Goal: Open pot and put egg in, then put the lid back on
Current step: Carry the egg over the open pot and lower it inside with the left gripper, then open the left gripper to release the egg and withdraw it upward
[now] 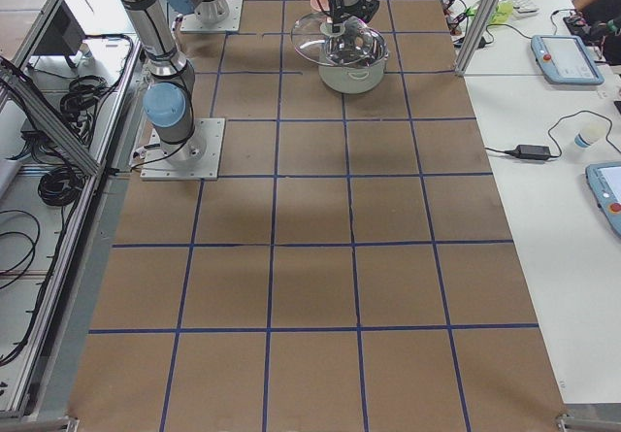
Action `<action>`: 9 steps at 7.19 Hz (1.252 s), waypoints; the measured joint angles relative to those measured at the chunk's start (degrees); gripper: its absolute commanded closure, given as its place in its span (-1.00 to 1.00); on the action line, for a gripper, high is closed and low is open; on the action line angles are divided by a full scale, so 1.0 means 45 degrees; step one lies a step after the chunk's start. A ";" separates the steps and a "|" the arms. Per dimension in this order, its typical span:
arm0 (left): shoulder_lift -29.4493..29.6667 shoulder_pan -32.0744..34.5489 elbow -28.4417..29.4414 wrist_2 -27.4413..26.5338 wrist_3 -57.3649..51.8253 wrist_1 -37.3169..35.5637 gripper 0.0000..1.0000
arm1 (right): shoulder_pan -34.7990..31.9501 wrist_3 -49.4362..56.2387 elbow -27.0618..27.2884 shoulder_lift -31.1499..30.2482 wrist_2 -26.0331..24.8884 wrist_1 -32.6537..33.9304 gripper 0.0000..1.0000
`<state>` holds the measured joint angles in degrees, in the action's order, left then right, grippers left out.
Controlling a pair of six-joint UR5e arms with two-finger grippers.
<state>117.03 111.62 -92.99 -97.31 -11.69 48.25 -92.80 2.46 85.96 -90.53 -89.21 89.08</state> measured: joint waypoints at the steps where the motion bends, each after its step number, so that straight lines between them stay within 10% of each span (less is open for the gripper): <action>1: -0.0005 0.0000 -0.0048 -0.0001 -0.0006 -0.0001 -0.52 | -0.0003 0.0000 0.0000 0.0000 0.0001 0.0001 1.00; 2: -0.0010 0.0000 -0.0086 0.0002 -0.0022 0.0003 -0.78 | 0.0005 0.0000 0.0000 0.0000 0.0005 -0.0005 1.00; 9: -0.1286 -0.0871 0.0160 0.0296 -0.0313 0.1018 -0.99 | 0.0004 -0.0001 -0.0070 0.0139 0.0079 0.0056 1.00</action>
<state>111.24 107.70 -92.27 -95.97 -13.10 52.84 -92.78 2.46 85.64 -89.90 -88.86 89.33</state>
